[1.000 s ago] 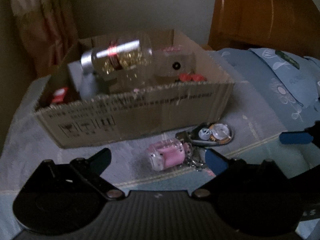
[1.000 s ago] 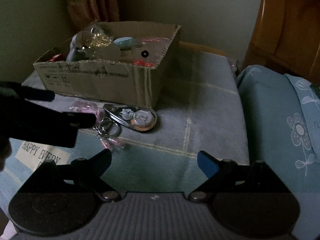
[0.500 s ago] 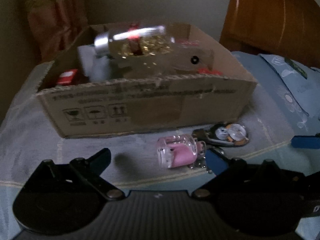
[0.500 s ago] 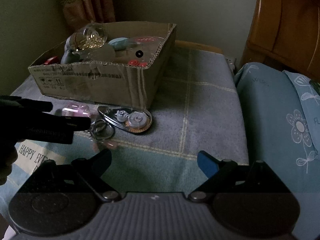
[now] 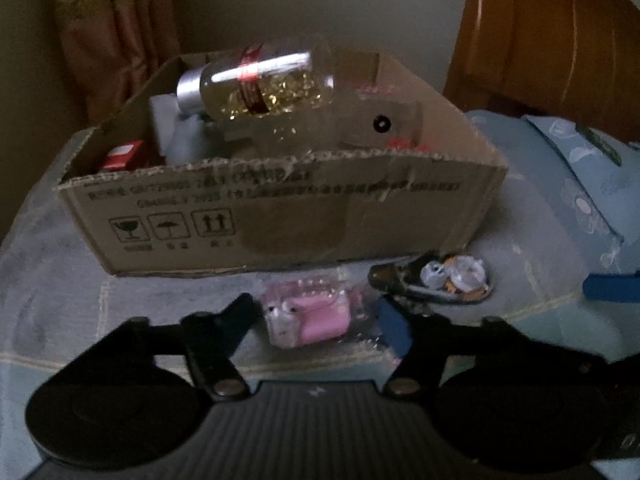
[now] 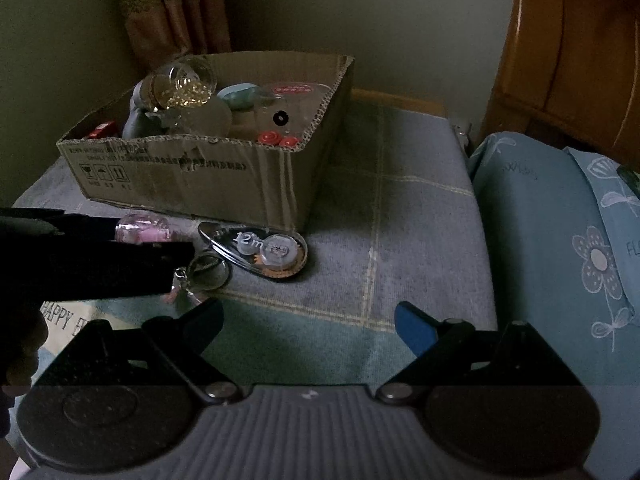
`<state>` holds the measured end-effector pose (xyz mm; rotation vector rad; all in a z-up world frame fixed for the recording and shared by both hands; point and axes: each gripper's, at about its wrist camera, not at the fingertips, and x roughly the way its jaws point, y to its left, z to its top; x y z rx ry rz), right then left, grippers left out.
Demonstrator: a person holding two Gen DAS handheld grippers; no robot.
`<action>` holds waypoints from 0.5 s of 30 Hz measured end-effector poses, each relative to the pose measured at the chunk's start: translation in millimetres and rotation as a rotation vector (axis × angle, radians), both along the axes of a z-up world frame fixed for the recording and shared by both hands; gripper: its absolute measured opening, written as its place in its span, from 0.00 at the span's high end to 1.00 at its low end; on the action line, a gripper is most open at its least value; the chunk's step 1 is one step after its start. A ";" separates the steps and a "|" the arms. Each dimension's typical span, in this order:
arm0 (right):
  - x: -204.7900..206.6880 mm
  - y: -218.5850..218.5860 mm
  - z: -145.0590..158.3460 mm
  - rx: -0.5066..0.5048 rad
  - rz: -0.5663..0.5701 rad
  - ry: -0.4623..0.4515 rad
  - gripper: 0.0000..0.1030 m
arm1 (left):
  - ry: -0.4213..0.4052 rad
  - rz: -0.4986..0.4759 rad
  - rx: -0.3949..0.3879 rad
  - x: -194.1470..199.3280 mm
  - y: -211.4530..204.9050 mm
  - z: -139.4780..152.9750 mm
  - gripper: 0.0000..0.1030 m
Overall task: Organize rigid objects
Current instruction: 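Grasp the pink keychain bottle with the left tool while the right tool grasps the tape roller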
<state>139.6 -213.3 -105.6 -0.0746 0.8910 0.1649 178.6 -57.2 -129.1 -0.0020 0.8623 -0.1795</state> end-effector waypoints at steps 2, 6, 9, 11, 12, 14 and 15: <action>0.1 0.7 -0.6 -0.003 -0.002 0.003 0.08 | 0.000 0.013 -0.003 2.0 0.6 0.8 0.47; 2.0 1.9 -1.1 0.003 -0.010 0.006 0.08 | -0.008 0.002 -0.021 0.4 5.8 0.8 0.47; 4.3 3.6 -2.8 0.018 -0.011 0.012 0.08 | -0.006 0.001 -0.015 0.1 12.6 1.2 0.47; 7.4 5.7 -4.7 0.031 -0.014 0.021 0.08 | -0.001 0.004 -0.005 0.9 20.1 1.9 0.47; 9.3 7.6 -6.0 0.038 -0.015 0.024 0.08 | 0.000 0.008 0.002 1.2 23.7 2.3 0.47; 13.8 11.0 -8.9 0.049 -0.019 0.032 0.08 | 0.000 0.019 0.022 2.5 33.5 2.6 0.47; 16.5 13.1 -10.6 0.059 -0.022 0.039 0.08 | 0.001 0.021 0.028 3.8 37.3 2.5 0.47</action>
